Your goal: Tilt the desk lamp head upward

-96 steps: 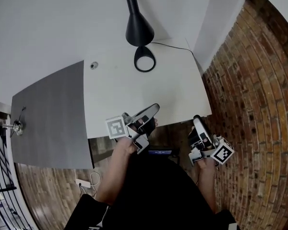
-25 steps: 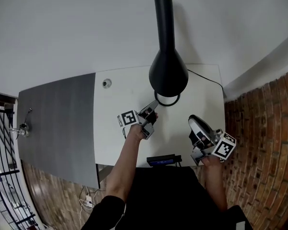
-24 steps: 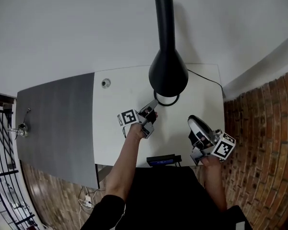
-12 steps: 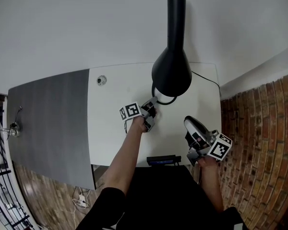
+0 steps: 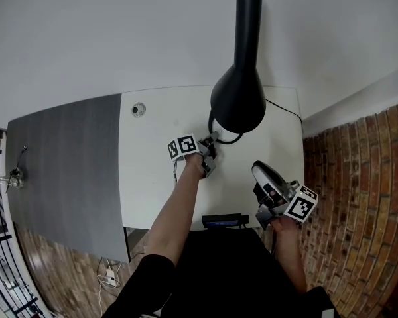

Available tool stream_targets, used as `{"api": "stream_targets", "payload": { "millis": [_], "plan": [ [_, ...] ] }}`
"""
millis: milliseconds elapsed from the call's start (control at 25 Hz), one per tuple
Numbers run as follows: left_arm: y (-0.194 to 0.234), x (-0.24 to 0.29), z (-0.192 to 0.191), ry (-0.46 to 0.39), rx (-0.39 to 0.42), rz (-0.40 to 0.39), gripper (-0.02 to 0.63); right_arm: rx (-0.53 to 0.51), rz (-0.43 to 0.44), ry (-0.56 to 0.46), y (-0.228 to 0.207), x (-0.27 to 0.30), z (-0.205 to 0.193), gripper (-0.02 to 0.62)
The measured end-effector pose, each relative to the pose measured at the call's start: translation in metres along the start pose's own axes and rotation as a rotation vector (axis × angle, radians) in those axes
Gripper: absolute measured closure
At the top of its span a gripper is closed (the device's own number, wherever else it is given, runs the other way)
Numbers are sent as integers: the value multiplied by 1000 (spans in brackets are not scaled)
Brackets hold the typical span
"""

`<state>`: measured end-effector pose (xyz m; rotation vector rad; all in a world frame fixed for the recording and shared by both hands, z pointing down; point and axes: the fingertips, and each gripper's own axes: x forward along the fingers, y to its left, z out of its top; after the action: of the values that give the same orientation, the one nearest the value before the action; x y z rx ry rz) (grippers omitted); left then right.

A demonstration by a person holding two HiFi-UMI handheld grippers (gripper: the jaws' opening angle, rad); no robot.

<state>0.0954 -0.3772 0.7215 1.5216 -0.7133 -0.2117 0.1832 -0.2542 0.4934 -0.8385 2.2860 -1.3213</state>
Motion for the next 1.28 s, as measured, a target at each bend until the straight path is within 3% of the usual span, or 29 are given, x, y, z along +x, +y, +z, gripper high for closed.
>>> {"api": "stream_targets", "payload": {
  "millis": [400, 640, 840, 1120, 1280],
  "plan": [
    [1, -1, 2, -11, -10, 1, 594, -51, 19, -2, -6, 28, 17, 511],
    [1, -1, 1, -18, -2, 10, 594, -96, 43, 45, -12, 59, 18, 453],
    [2, -1, 3, -22, -1, 12, 594, -123, 57, 61, -16, 86, 23, 443],
    [4, -1, 4, -36, 0, 22, 594, -131, 192, 3, 9, 98, 39, 445],
    [3, -1, 3, -38, 3, 29, 594, -136, 216, -4, 15, 99, 42, 445]
  ]
}}
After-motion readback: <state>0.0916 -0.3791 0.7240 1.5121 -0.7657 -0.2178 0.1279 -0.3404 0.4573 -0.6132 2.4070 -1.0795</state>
